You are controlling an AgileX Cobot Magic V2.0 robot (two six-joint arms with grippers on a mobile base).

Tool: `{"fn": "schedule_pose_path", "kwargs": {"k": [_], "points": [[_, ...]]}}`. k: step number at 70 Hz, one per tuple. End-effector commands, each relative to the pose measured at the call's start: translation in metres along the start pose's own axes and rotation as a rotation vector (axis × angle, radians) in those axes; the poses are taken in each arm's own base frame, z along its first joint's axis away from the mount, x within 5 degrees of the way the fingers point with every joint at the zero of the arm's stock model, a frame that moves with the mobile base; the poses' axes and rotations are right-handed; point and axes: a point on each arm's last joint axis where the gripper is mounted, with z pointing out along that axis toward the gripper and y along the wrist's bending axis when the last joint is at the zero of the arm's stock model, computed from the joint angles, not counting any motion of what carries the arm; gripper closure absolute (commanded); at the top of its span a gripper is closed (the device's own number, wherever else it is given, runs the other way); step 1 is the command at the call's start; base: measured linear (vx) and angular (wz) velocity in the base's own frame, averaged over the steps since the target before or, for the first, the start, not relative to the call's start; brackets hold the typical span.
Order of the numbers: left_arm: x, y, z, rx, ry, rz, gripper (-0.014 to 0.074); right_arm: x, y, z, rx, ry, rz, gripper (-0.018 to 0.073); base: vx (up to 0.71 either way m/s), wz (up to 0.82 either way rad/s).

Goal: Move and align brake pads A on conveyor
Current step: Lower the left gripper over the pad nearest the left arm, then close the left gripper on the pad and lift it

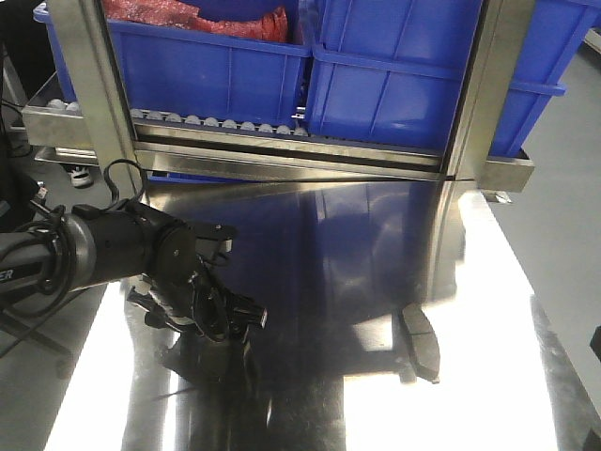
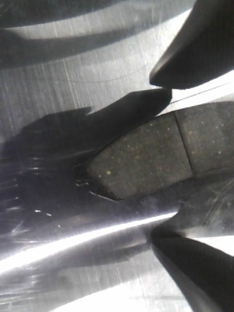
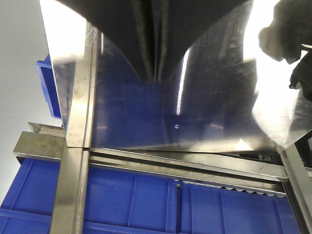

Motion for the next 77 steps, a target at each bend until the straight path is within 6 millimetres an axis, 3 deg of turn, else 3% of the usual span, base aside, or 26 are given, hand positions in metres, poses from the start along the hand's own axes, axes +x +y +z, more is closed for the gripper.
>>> {"fn": "schedule_pose_path", "kwargs": {"k": [1, 20, 40, 56, 77], "points": [[-0.009, -0.005, -0.020, 0.036, -0.079, -0.013, 0.0081, -0.016, 0.001, -0.002, -0.003, -0.094, -0.014, 0.0560, 0.00, 0.00], [-0.008, -0.004, -0.022, 0.022, -0.064, -0.004, 0.0300, -0.016, 0.001, -0.002, -0.003, -0.094, -0.014, 0.0560, 0.00, 0.00], [-0.009, -0.001, -0.043, 0.002, -0.117, 0.033, 0.0495, -0.016, 0.001, -0.002, -0.003, -0.094, -0.014, 0.0560, 0.00, 0.00], [-0.008, -0.001, -0.044, -0.002, -0.109, 0.049, 0.0500, -0.016, 0.001, -0.002, -0.003, -0.094, -0.014, 0.0560, 0.00, 0.00], [-0.013, -0.003, -0.068, 0.029, -0.212, 0.060, 0.0500, -0.016, 0.001, -0.002, -0.003, -0.094, -0.014, 0.0560, 0.00, 0.00]]}}
